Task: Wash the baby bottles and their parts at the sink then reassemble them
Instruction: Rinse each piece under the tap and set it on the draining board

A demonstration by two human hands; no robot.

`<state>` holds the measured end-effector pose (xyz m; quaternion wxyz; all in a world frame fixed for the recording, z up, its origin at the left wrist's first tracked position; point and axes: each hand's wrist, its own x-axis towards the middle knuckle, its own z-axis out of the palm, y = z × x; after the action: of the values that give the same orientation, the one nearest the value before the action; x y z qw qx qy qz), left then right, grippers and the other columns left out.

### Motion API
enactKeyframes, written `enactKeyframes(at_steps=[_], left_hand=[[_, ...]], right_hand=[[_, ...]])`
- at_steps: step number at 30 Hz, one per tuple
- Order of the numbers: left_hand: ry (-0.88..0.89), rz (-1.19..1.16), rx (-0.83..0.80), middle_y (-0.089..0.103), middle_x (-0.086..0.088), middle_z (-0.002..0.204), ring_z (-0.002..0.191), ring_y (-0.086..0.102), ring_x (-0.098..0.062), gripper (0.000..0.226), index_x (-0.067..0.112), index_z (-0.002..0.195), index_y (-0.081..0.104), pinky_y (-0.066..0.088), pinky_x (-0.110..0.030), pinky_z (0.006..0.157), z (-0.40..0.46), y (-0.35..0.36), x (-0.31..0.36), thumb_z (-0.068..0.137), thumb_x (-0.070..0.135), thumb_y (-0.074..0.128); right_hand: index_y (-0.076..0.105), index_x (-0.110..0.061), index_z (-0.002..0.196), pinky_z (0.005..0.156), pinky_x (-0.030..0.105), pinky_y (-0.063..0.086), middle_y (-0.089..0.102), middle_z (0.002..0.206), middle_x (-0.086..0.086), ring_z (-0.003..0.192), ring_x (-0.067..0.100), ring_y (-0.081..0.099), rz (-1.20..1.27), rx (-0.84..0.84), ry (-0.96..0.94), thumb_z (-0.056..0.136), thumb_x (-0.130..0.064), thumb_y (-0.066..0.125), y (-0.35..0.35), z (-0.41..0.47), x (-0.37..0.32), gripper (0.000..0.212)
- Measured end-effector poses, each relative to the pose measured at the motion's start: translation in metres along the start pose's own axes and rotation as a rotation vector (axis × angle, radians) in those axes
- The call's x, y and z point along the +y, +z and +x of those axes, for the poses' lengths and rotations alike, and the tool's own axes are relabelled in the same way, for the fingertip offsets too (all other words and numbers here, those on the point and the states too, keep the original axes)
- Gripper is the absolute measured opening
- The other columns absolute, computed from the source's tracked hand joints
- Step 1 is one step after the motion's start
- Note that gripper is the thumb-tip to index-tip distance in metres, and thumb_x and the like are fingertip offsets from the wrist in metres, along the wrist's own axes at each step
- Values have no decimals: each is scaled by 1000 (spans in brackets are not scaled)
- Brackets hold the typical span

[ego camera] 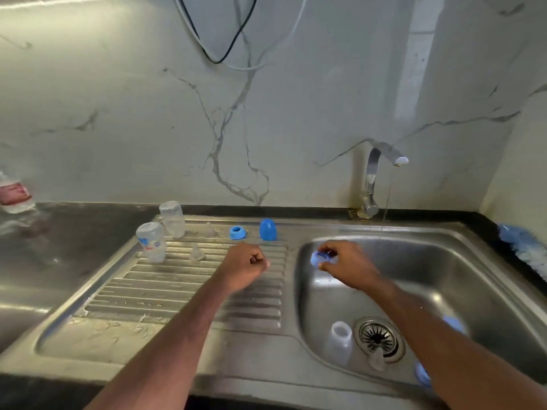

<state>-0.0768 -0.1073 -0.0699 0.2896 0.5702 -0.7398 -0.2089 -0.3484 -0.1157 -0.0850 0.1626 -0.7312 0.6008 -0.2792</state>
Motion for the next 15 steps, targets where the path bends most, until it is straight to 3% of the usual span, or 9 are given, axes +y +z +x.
enactKeyframes(at_steps=[3, 8, 11, 15], left_hand=[[-44, 46, 52, 64, 9, 62, 57, 57, 2, 26, 20, 64, 66, 39, -11, 58, -13, -26, -24, 88, 19, 76], [-165, 46, 154, 65, 3, 60, 58, 58, -9, 27, 13, 63, 69, 40, -24, 61, -26, -61, -63, 88, 21, 76], [-207, 60, 182, 65, 3, 60, 58, 58, -10, 29, 14, 62, 67, 40, -24, 57, -30, -74, -79, 89, 21, 75], [-215, 80, 195, 63, 3, 58, 57, 57, -9, 29, 10, 64, 69, 40, -21, 56, -29, -79, -87, 89, 23, 75]], right_hand=[[72, -28, 103, 80, 27, 53, 71, 98, -10, 89, 9, 65, 94, -25, -64, 79, -31, 77, 24, 13, -48, 25], [60, -22, 120, 86, 32, 54, 68, 104, -1, 95, 15, 64, 162, -92, -114, 80, -26, 79, 65, 37, -116, 45], [54, -19, 130, 90, 34, 52, 66, 110, 5, 103, 19, 63, 149, -152, -129, 85, -22, 75, 82, 49, -139, 50], [49, -25, 130, 89, 43, 57, 64, 113, 9, 98, 23, 65, 124, -174, -101, 83, -25, 75, 97, 61, -154, 53]])
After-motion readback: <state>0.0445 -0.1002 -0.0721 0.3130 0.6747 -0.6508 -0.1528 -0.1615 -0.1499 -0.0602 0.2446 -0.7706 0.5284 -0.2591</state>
